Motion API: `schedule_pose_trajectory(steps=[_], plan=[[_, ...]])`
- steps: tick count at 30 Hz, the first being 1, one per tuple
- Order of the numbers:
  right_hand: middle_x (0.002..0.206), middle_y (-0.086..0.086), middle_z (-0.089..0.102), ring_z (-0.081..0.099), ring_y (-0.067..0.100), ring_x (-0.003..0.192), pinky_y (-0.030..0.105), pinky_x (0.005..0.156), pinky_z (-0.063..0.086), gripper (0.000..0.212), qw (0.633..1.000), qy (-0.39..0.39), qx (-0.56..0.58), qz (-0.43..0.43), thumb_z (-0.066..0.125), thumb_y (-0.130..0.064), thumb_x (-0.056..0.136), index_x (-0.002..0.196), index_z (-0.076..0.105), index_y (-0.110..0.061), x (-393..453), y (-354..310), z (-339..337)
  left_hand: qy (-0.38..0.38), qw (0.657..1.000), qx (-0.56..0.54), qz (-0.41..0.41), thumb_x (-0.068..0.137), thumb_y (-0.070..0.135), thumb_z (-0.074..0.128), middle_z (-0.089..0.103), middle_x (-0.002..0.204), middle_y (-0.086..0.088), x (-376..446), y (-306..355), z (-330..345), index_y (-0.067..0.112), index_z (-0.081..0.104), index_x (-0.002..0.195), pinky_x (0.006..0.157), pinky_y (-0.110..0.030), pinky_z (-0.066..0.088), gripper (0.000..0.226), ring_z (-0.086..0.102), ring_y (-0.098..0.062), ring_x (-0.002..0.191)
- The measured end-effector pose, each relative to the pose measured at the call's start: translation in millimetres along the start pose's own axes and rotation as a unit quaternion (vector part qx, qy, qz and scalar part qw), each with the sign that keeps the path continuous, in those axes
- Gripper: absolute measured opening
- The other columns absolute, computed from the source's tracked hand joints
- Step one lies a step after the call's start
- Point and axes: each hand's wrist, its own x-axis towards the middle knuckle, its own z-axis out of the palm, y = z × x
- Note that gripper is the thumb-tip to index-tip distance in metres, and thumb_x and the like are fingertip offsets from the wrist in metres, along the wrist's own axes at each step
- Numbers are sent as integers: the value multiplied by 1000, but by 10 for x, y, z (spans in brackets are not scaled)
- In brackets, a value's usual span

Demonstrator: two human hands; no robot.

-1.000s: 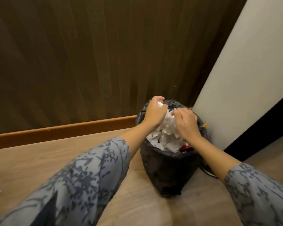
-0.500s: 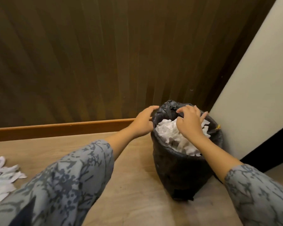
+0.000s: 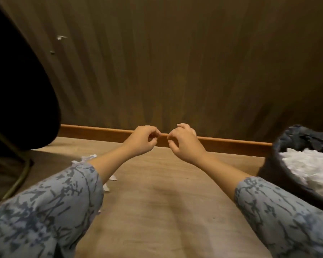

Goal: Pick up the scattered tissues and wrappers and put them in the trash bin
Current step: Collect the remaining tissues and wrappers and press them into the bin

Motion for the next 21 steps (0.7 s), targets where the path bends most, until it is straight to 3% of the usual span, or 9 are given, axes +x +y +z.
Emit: schedule_pose_trajectory(steps=[5, 10, 13, 15, 17, 19, 21], plan=[[112, -3, 66, 43, 17, 123, 43, 105, 37, 22, 996, -76, -26, -39, 51, -28, 98, 104, 70, -20, 542, -686, 780, -6, 998, 19, -53, 88, 12, 61, 67, 97, 7, -482, -1248, -334, 19, 69, 104, 76, -14, 46, 20, 59, -3, 87], [107, 2, 67, 53, 20, 106, 37, 89, 48, 23, 981, -188, -17, -41, 51, -27, 95, 106, 70, -19, 756, -1187, 1716, -23, 994, 0, -108, 85, 9, 63, 68, 94, 6, -1049, -2410, -452, 19, 71, 98, 83, -31, 54, 18, 61, -7, 86], [119, 7, 60, 50, 26, 113, 42, 94, 46, 27, 967, -253, -8, -31, 54, -32, 93, 115, 64, -19, 758, -1374, 2261, -13, 987, -12, -158, 83, 8, 66, 70, 98, -1, -1405, -2956, -468, 13, 72, 102, 82, -29, 52, 20, 63, -13, 90], [142, 13, 43, 36, 34, 132, 47, 106, 37, 42, 955, -297, -14, 9, 55, -39, 93, 130, 53, -21, 718, -1482, 2622, -11, 981, -25, -192, 84, 6, 65, 67, 109, -7, -1647, -3245, -439, 9, 67, 111, 84, -25, 47, 28, 62, -19, 99], [160, 12, 13, 8, 37, 147, 54, 115, 21, 65, 939, -334, -16, 74, 57, -53, 90, 145, 35, -26, 653, -1586, 2924, -11, 972, -15, -233, 84, 15, 66, 61, 120, -8, -1882, -3494, -367, 13, 61, 120, 93, -31, 45, 37, 58, -23, 110], [163, 8, -9, -12, 36, 147, 59, 115, 9, 87, 929, -356, -11, 103, 59, -66, 81, 151, 20, -31, 597, -1662, 3152, 12, 961, 19, -275, 83, 34, 68, 54, 128, -6, -2113, -3684, -246, 19, 57, 125, 100, -37, 38, 46, 51, -27, 118], [161, 6, -18, -17, 36, 147, 60, 115, 2, 101, 928, -363, -20, 84, 59, -76, 73, 152, 13, -34, 551, -1700, 3332, 58, 944, 60, -318, 78, 54, 67, 45, 138, -8, -2320, -3798, -80, 20, 54, 128, 106, -44, 27, 61, 42, -30, 127]])
